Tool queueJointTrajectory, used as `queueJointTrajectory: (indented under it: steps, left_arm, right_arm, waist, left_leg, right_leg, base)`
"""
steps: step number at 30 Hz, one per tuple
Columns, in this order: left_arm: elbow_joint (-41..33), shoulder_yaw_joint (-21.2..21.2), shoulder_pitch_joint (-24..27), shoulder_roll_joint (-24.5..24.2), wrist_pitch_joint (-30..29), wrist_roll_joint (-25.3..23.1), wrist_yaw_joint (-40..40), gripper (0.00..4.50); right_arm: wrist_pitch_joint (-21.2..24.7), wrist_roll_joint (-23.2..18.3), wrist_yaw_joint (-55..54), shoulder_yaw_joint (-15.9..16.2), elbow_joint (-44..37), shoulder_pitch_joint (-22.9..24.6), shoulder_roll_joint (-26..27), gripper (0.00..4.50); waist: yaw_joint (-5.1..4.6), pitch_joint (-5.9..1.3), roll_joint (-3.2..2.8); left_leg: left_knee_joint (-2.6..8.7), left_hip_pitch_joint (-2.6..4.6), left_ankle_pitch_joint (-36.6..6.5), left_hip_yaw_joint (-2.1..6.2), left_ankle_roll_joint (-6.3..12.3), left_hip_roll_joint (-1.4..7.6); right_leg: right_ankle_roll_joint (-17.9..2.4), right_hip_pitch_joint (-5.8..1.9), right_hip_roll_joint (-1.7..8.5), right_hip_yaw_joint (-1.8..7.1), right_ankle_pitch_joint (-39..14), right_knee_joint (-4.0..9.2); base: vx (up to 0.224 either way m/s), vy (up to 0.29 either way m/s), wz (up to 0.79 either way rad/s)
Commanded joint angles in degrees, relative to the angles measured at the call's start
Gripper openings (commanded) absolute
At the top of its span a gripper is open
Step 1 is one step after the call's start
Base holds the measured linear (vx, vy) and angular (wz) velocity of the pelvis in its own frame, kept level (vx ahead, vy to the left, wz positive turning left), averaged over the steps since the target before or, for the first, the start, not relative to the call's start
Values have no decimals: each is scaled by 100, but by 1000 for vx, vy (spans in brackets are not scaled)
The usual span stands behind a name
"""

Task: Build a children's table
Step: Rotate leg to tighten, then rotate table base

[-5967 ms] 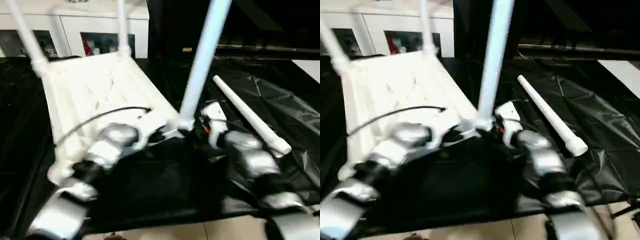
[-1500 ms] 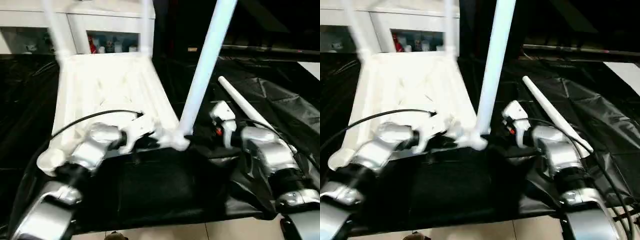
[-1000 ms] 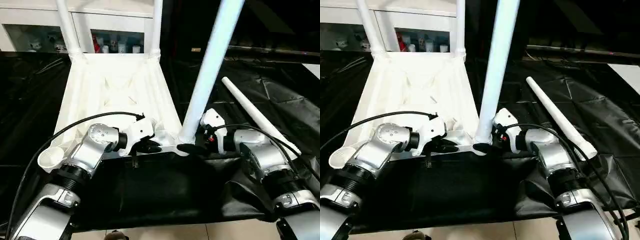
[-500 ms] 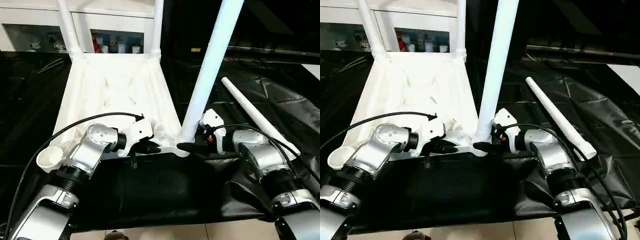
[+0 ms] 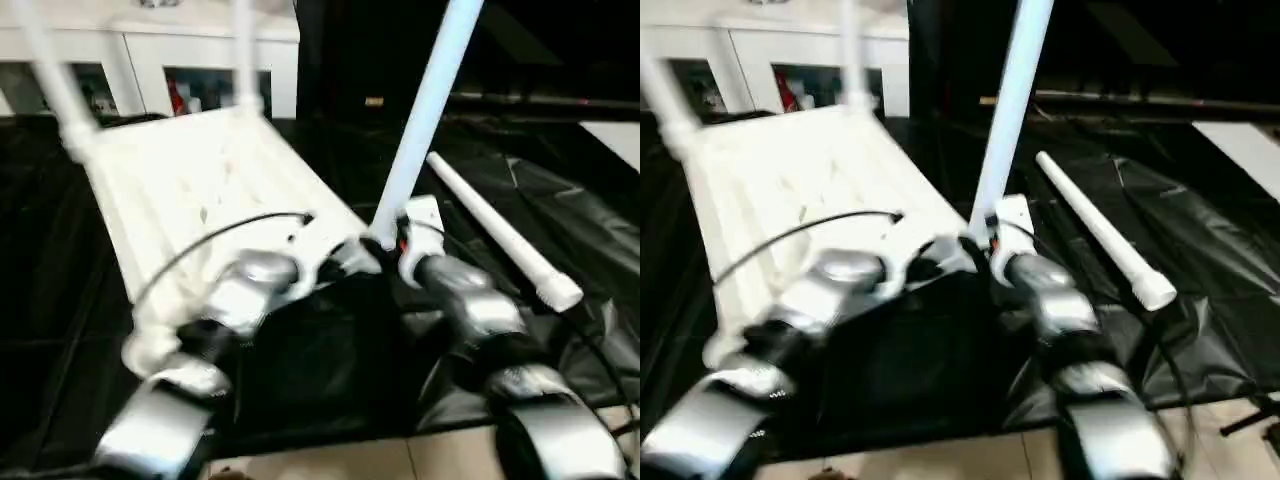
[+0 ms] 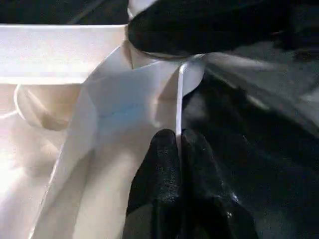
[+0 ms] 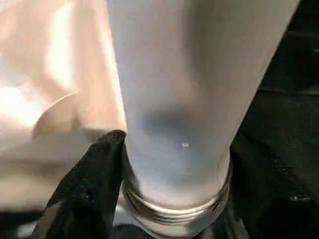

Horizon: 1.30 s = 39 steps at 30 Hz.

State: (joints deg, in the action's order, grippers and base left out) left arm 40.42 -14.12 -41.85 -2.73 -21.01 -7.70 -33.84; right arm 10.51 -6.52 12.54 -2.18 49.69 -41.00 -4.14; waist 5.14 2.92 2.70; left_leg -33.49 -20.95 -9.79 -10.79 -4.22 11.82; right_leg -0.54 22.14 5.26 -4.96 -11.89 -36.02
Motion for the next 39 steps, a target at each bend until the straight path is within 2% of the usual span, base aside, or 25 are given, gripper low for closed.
queueJointTrajectory:
  steps: [1, 2, 4, 7, 8, 10, 13, 14, 16, 17, 18, 19, 20, 21, 23, 24, 27, 28, 30, 32, 33, 34, 35, 38, 39]
  left_arm:
    - [63, -76, -81, 166, 316, -4, 48, 0]
    - [92, -121, -91, 151, 387, -56, 52, 0]
    - [172, -170, -124, 94, 390, -110, 101, 0]
    - [132, -174, -85, 33, 472, -52, -21, 0]
    - [138, -184, -72, 11, 556, -48, -66, 0]
    - [149, -183, -70, 11, 581, -55, -69, 0]
    - [220, -145, -94, 15, 948, -25, -130, 0]
    - [271, -108, -146, 31, 1149, -5, -81, 28]
    - [266, -13, -191, 75, 1224, 134, -180, 28]
    - [210, 137, -257, 138, 1208, 356, -323, 60]
    - [200, 153, -264, 144, 1193, 379, -334, 60]
    - [157, 303, -356, 166, 1181, 475, -197, 64]
    - [146, 470, -469, 167, 1231, 540, 23, 69]
    - [146, 514, -499, 164, 1241, 560, 68, 79]
    - [82, 781, -622, 89, 1222, 680, 301, 108]
    - [8, 918, -672, -3, 1180, 719, 429, 108]
    - [-270, 1312, -708, -540, 1006, 629, 956, 136]
    - [-329, 1389, -690, -680, 985, 586, 1086, 147]
    - [-477, 1489, -600, -942, 891, 486, 1201, 153]
    - [-747, 1623, -385, -1441, 664, 237, 1365, 157]
    - [-747, 1623, -385, -1441, 664, 237, 1365, 167]
    - [-967, 1716, -178, -1808, 434, 73, 1371, 181]
    - [-1293, 1845, 137, -2304, 117, -212, 1419, 181]
    - [-1572, 1930, 473, -2868, -252, -577, 1629, 181]
    - [-1558, 1982, 575, -3042, -310, -622, 1724, 181]
  right_arm:
    - [138, 91, -203, -3, 370, 83, 70, 273]
    - [117, 100, -160, 2, 369, 74, 90, 273]
    - [33, -66, 107, -135, 334, 74, 150, 343]
    - [-22, -11, 131, -83, 248, 111, 126, 346]
    - [-158, 43, 68, -37, 203, 126, 81, 371]
    - [-215, 63, 37, -19, 185, 131, 67, 386]
    - [-276, 81, 274, 17, -499, 373, -96, 386]
    - [-175, 39, 494, 53, -1018, 583, -215, 386]
    - [-5, -20, 642, 67, -1430, 761, -317, 386]
    - [227, -104, 827, 80, -1986, 1014, -478, 385]
    - [248, -111, 843, 81, -2038, 1039, -497, 385]
    - [386, -146, 973, 104, -2429, 1240, -677, 385]
    - [473, -131, 1100, 146, -2776, 1429, -875, 385]
    - [478, -114, 1129, 162, -2852, 1472, -928, 385]
    - [676, -249, 1423, 180, -3375, 1747, -1135, 385]
    - [726, -283, 1563, 199, -3594, 1865, -1251, 385]
    - [997, -343, 1951, 297, -4004, 2101, -1513, 385]
    - [1075, -332, 2017, 335, -4048, 2133, -1553, 385]
    - [1178, -290, 2118, 441, -4065, 2164, -1615, 385]
    - [1453, -250, 2278, 641, -4054, 2193, -1711, 385]
    - [1453, -250, 2278, 641, -4054, 2193, -1711, 385]
    - [1547, -205, 2400, 787, -4021, 2199, -1770, 385]
    - [1681, -165, 2522, 952, -3968, 2177, -1811, 385]
    - [1610, -44, 2489, 1052, -3800, 2080, -1757, 385]
    - [1656, -15, 2418, 1050, -3663, 1985, -1685, 385]
  waist:
    - [12, -374, -29]
    - [19, -381, -49]
    - [17, -376, -48]
    - [18, -354, -72]
    - [19, -353, -61]
    - [22, -342, -65]
    - [44, -342, -57]
    - [68, -340, -33]
    - [112, -345, -30]
    - [125, -352, -58]
    - [160, -373, -48]
    - [155, -371, -101]
    - [180, -372, -85]
    - [173, -381, -77]
    - [158, -377, -80]
    - [154, -372, -101]
    - [128, -370, -81]
    - [67, -358, -95]
    - [42, -355, -112]
    - [32, -347, -117]
    - [28, -351, -136]
    - [34, -351, -107]
    - [7, -348, -109]
    - [-28, -357, -103]
    - [2, -366, -115]
  left_leg:
    - [386, 39, -983, 79, -23, 152]
    - [383, 44, -941, 77, 22, 146]
    - [386, 49, -976, 72, 54, 154]
    - [407, 69, -1297, 79, 24, 163]
    - [409, 62, -1309, 76, 2, 162]
    - [411, 62, -1337, 76, -6, 161]
    - [406, 58, -1257, 70, 32, 156]
    - [406, 52, -1158, 69, 92, 156]
    - [393, 39, -999, 62, 183, 146]
    - [387, 26, -895, 71, 216, 138]
    - [371, 35, -787, 65, 247, 153]
    - [378, 33, -762, 73, 234, 156]
    - [366, 63, -772, 69, 240, 179]
    - [369, 28, -734, 81, 254, 170]
    - [358, 31, -785, 79, 282, 163]
    - [355, 19, -785, 78, 302, 151]
    - [349, -4, -817, 88, 383, 145]
    - [350, -8, -859, 88, 361, 120]
    - [351, 8, -882, 92, 288, 125]
    - [366, 20, -873, 104, 245, 158]
    - [369, 26, -885, 105, 221, 168]
    - [369, 30, -886, 105, 211, 169]
    - [386, 16, -851, 118, 178, 184]
    - [365, 25, -658, 100, 157, 171]
    - [349, 42, -595, 90, 147, 168]
  right_leg:
    - [-1087, -242, 344, 307, -648, 454]
    - [-1100, -243, 335, 303, -494, 450]
    - [-1147, -249, 343, 304, -391, 443]
    - [-1138, -236, 358, 302, -818, 498]
    - [-1117, -234, 366, 308, -885, 510]
    - [-1094, -229, 369, 307, -1038, 522]
    - [-1016, -233, 362, 315, -1012, 533]
    - [-978, -250, 348, 315, -890, 522]
    - [-914, -269, 346, 318, -710, 517]
    - [-949, -282, 348, 314, -604, 491]
    - [-1009, -278, 365, 318, -431, 476]
    - [-1061, -273, 353, 313, -345, 455]
    - [-1090, -262, 327, 309, -137, 449]
    - [-1130, -295, 334, 299, 31, 418]
    - [-1168, -295, 348, 296, 64, 424]
    - [-1175, -307, 335, 294, 85, 425]
    - [-1133, -338, 331, 284, 107, 426]
    - [-1075, -327, 308, 272, -150, 449]
    - [-1065, -301, 308, 274, -433, 482]
    - [-1126, -283, 298, 277, -396, 455]
    - [-1141, -278, 294, 276, -377, 439]
    - [-1116, -268, 297, 275, -421, 423]
    - [-1109, -276, 307, 274, -420, 407]
    - [-1108, -235, 283, 289, -205, 382]
    - [-1160, -213, 277, 294, -95, 367]
  base:
    - [0, 0, 0]
    - [0, 0, 0]
    - [0, 0, 0]
    - [0, 0, 0]
    - [0, 0, 0]
    - [0, 0, 0]
    - [0, 0, 0]
    - [0, 0, 0]
    - [0, 0, 0]
    - [0, 0, 0]
    - [0, 0, 0]
    - [0, 0, 0]
    - [0, 0, 0]
    - [0, 0, 0]
    - [0, 0, 0]
    - [0, 0, 0]
    - [0, 0, 0]
    - [0, 0, 0]
    - [0, 0, 0]
    - [0, 0, 0]
    - [0, 0, 0]
    - [0, 0, 0]
    - [0, 0, 0]
    - [0, 0, 0]
    - [0, 0, 0]
